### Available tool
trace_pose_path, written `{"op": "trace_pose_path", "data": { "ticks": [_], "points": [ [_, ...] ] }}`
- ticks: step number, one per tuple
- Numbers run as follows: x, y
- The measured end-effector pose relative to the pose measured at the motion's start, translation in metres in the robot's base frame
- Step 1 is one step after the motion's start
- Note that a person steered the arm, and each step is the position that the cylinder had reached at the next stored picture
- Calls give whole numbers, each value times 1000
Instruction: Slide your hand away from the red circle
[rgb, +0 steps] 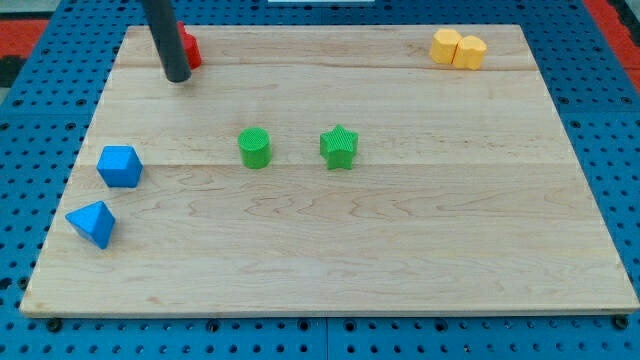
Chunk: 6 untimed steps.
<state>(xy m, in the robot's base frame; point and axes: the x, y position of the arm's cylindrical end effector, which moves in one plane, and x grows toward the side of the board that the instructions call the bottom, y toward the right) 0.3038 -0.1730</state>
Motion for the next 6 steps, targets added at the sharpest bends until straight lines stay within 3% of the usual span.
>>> {"op": "trace_pose_path", "data": {
  "ticks": [6],
  "points": [
    [6,32]
  ]
}}
